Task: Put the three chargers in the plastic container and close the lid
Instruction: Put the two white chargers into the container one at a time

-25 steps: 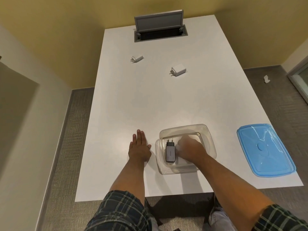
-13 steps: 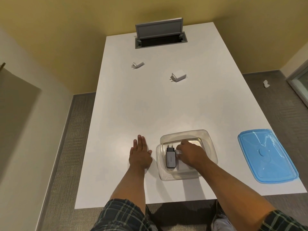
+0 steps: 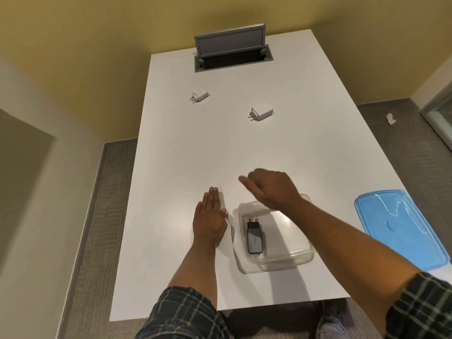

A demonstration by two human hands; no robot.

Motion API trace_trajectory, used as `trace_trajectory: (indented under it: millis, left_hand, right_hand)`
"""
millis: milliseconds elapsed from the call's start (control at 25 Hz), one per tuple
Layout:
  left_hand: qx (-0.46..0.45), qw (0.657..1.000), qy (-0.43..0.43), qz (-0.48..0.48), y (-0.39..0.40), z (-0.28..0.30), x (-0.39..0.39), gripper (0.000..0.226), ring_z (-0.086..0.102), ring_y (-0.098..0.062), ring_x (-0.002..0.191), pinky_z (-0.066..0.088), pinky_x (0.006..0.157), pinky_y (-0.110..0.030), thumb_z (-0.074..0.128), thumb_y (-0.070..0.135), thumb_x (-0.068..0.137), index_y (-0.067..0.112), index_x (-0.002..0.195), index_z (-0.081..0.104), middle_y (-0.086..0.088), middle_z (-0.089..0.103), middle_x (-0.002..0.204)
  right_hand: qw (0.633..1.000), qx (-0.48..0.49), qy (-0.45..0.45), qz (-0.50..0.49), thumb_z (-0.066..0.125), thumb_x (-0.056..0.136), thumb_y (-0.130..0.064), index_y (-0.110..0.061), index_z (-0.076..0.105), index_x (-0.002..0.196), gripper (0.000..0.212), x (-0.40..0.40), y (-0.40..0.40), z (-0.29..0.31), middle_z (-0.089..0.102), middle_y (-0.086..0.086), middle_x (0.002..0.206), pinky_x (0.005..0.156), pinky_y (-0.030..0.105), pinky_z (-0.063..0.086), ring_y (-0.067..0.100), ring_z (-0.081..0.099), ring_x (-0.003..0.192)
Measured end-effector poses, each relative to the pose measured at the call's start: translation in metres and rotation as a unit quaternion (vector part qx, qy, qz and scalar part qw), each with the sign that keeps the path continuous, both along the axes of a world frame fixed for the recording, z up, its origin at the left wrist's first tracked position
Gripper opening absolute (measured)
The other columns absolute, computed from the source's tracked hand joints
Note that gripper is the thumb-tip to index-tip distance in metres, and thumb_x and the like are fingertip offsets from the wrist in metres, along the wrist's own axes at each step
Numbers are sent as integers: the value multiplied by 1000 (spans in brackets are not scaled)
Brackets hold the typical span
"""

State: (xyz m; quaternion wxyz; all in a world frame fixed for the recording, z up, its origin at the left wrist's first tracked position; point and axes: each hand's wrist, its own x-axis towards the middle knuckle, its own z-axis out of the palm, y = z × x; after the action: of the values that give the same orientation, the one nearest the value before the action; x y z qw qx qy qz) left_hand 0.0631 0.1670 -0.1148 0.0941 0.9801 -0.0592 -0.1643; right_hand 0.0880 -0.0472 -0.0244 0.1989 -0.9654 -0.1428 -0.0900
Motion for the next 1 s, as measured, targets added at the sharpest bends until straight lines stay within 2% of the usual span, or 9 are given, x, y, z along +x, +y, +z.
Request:
trace_trajectory:
  millis: [80,120,200,240,400,560,680,880,1000]
  left_hand:
    - [-14,1000,27,-6,-3,0,17,65,1,-19,162,11,131,-37,24,32,111,13,165,-6,-2,-6,174]
    - [-15,999,36,-11,-6,-1,25,64,0,-20,162,11,131,-37,24,33,111,13,165,-7,-2,-7,174]
    - [-20,998,59,-16,-12,-4,39,65,-4,-21,162,9,131,-39,23,35,112,13,164,-8,-3,-11,173]
    - [-26,997,69,-15,-15,-7,46,65,-6,-21,162,7,132,-41,22,36,112,13,164,-9,-3,-14,173]
    - [-31,998,63,-9,-23,-22,71,70,-13,-22,161,2,131,-46,21,43,110,12,163,-14,-5,-20,171]
    - [-20,999,25,-8,-27,-36,95,73,-14,-22,161,-1,132,-42,19,47,109,10,163,-14,-7,-19,172]
    - [-28,1000,-10,-3,-33,-46,114,71,-12,-21,161,0,132,-41,16,46,109,10,163,-12,-6,-17,172]
    - [-23,995,-95,28,-46,-57,143,64,6,-20,162,11,131,-41,19,39,109,10,165,6,-6,2,174]
    - [-21,989,-136,55,-54,-61,156,62,17,-19,160,19,129,-43,20,37,108,11,164,18,-5,15,173]
  right_hand:
    - [996,-25,78,-25,26,101,-62,-27,62,85,53,31,-11,2,58,-8,86,63,28,38,20,66,81]
    - [992,-42,114,-37,28,101,-62,-25,66,104,53,47,-19,1,63,-5,103,70,32,44,21,66,95]
    - [977,-79,183,-69,39,101,-55,-20,56,133,50,75,-34,-4,58,3,130,88,40,50,27,60,116]
    - [970,-91,207,-85,45,100,-50,-17,51,138,50,87,-39,-7,54,6,135,92,43,50,30,58,120]
    - [952,-111,260,-113,60,94,-30,-13,44,142,53,121,-47,-28,47,10,141,95,46,50,34,54,124]
    - [949,-136,255,-124,55,95,-19,-13,37,146,54,148,-44,-42,43,11,142,91,47,51,35,53,122]
    - [949,-154,242,-130,54,97,-19,-12,26,154,64,176,-44,-47,36,12,149,89,47,51,35,50,125]
    - [957,-150,206,-136,62,91,-16,-9,25,153,72,228,-55,-55,32,13,152,75,46,49,39,56,115]
    - [960,-139,198,-142,65,87,-11,-11,25,153,77,258,-61,-64,16,6,163,73,43,45,37,52,124]
